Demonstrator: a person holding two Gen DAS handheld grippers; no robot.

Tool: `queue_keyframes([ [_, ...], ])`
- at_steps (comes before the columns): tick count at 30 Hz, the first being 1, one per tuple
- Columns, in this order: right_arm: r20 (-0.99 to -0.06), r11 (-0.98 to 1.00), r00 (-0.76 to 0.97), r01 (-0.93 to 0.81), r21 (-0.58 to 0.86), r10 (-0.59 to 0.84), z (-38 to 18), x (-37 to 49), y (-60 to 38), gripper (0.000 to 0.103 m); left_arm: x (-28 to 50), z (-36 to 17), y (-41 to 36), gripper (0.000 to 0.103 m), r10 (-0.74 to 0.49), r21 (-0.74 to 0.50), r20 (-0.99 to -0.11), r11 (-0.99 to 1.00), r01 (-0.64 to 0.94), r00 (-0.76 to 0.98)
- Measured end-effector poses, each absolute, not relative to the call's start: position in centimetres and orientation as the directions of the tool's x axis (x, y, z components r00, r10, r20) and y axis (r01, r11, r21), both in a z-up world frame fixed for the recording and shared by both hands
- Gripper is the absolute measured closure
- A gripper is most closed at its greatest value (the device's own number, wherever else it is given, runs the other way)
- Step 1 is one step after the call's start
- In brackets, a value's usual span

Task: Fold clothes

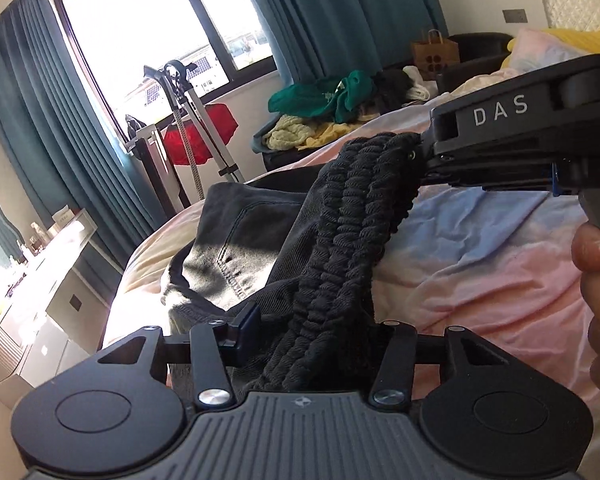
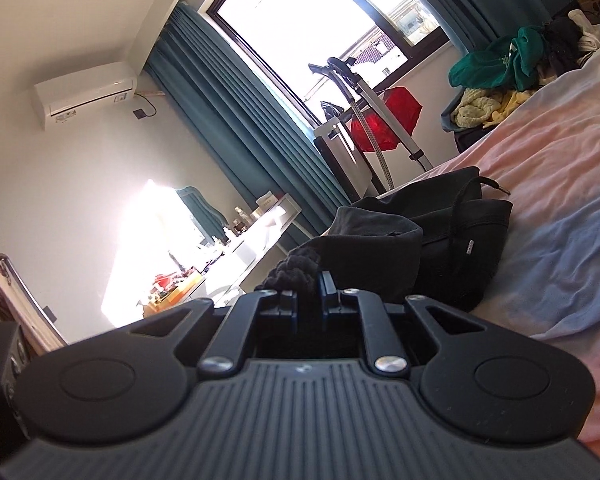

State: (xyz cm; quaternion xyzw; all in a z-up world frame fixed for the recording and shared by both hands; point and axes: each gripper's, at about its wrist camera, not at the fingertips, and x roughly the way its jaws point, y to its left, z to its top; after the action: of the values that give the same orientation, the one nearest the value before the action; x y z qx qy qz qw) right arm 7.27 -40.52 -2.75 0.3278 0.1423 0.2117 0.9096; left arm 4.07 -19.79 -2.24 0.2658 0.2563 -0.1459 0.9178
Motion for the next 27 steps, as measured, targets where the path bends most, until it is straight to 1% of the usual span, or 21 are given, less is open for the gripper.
queue_keyframes([
  [3,-0.126,0.696,0.875,-0.276,0.663,0.467,-3.0,7.3,-40.7,0.089,3.8,-2.1,-17.8,0.051,-0.137,0.352,-0.575,0.848,0.395,0.807],
  [6,-0.134,0.689,0.871,-0.270,0.672,0.472,-3.4,7.5,-40.8,0.089,4.1,-2.0,-17.0,0.050,-0.129,0.323,-0.591,0.867,0.380,0.797],
  [9,-0.153,0.698,0.871,-0.256,0.669,0.466,-3.7,7.6,-40.6,0.089,4.5,-1.8,-17.0,0.051,-0.107,0.323,-0.593,0.876,0.357,0.798],
  [10,-0.159,0.698,0.872,-0.249,0.672,0.463,-3.8,7.7,-40.6,0.089,4.6,-1.7,-17.1,0.051,-0.101,0.328,-0.589,0.877,0.351,0.802],
  [13,-0.177,0.694,0.870,-0.228,0.683,0.459,-4.4,7.8,-40.6,0.088,4.7,-1.6,-17.3,0.058,-0.082,0.344,-0.576,0.878,0.332,0.813],
  [14,-0.182,0.694,0.868,-0.226,0.684,0.462,-4.6,7.8,-40.6,0.088,4.9,-1.5,-17.0,0.059,-0.083,0.342,-0.572,0.880,0.329,0.816],
  [18,-0.195,0.710,0.853,-0.252,0.657,0.484,-4.7,7.8,-39.8,0.085,5.7,-1.4,-15.5,0.059,-0.086,0.335,-0.562,0.886,0.321,0.822],
  [21,-0.204,0.719,0.831,-0.293,0.631,0.517,-4.6,7.7,-38.8,0.079,6.4,-1.3,-13.5,0.059,-0.080,0.315,-0.561,0.900,0.302,0.824],
  [23,-0.196,0.708,0.812,-0.329,0.625,0.550,-4.6,7.5,-38.3,0.067,6.8,-1.4,-11.5,0.059,-0.081,0.266,-0.562,0.924,0.273,0.823],
  [24,-0.196,0.708,0.807,-0.338,0.620,0.557,-4.5,7.4,-38.0,0.046,7.1,-1.4,-10.1,0.059,-0.105,0.207,-0.568,0.941,0.266,0.816],
  [25,-0.194,0.709,0.804,-0.346,0.615,0.562,-4.5,7.2,-37.7,0.021,7.5,-1.4,-8.7,0.059,-0.130,0.147,-0.572,0.955,0.258,0.810],
  [26,-0.190,0.709,0.803,-0.355,0.609,0.565,-4.5,7.0,-37.5,0.012,7.7,-1.5,-7.5,0.059,-0.159,0.090,-0.575,0.963,0.255,0.803],
  [27,-0.186,0.710,0.801,-0.364,0.603,0.569,-4.5,6.8,-37.2,0.013,7.8,-1.6,-6.3,0.059,-0.190,0.043,-0.570,0.965,0.260,0.799],
])
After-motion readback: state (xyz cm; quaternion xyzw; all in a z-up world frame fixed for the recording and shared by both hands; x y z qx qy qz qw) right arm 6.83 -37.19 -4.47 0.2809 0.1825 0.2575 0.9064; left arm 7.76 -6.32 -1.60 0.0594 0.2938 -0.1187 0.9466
